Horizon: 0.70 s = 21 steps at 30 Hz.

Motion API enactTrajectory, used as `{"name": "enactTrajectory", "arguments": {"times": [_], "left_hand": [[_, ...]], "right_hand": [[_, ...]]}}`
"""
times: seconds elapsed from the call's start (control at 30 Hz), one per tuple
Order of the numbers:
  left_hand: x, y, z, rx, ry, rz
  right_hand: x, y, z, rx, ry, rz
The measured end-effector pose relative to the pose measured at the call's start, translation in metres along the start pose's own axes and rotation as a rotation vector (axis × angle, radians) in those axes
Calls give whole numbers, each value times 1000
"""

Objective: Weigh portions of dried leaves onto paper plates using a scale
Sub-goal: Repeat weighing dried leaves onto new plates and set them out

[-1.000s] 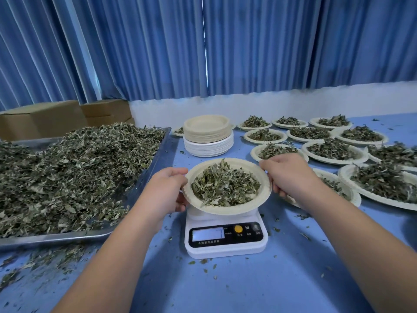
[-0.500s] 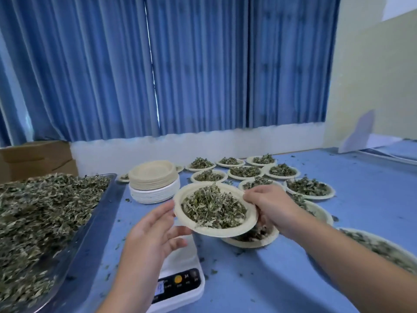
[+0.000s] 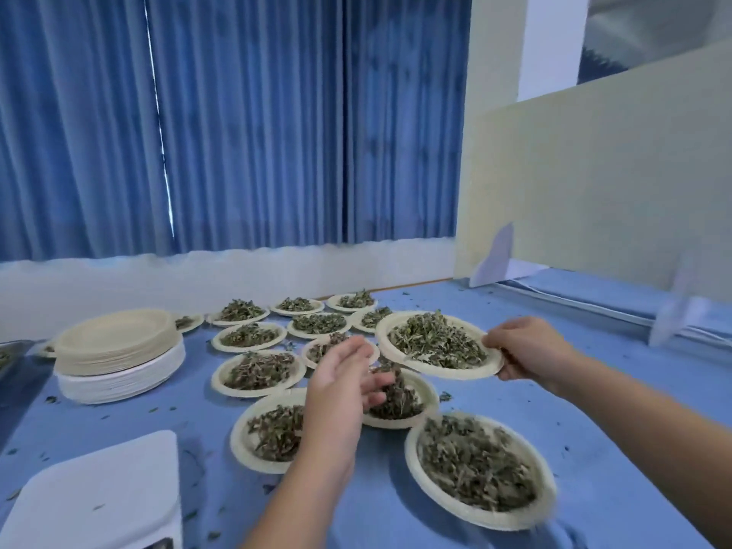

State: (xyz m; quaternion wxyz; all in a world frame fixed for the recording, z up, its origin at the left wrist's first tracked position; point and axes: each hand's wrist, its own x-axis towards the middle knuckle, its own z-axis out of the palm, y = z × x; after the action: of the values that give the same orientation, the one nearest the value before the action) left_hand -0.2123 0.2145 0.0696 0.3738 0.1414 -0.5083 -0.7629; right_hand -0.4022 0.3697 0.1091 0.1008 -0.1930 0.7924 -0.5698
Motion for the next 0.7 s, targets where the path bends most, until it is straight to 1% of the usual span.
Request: {"name": "enactTrajectory", "arguments": {"times": [0.07,0.2,0.33,0.5,0.7], "left_hand": [[2,-14,0,32,12,10],[6,-30,-18,238,35,36],[11,-29,-28,250,71,42],[16,-34,-32,266,60,38],[17,-37,-33,288,26,25]], "right_hand": [[11,12,-18,-20,60,35],[33,47,-41,-76,172,135],[45,80,-47,-141,247,238],[59,105,-40,-177,262,329],[72,110,-23,-149,238,361]]}}
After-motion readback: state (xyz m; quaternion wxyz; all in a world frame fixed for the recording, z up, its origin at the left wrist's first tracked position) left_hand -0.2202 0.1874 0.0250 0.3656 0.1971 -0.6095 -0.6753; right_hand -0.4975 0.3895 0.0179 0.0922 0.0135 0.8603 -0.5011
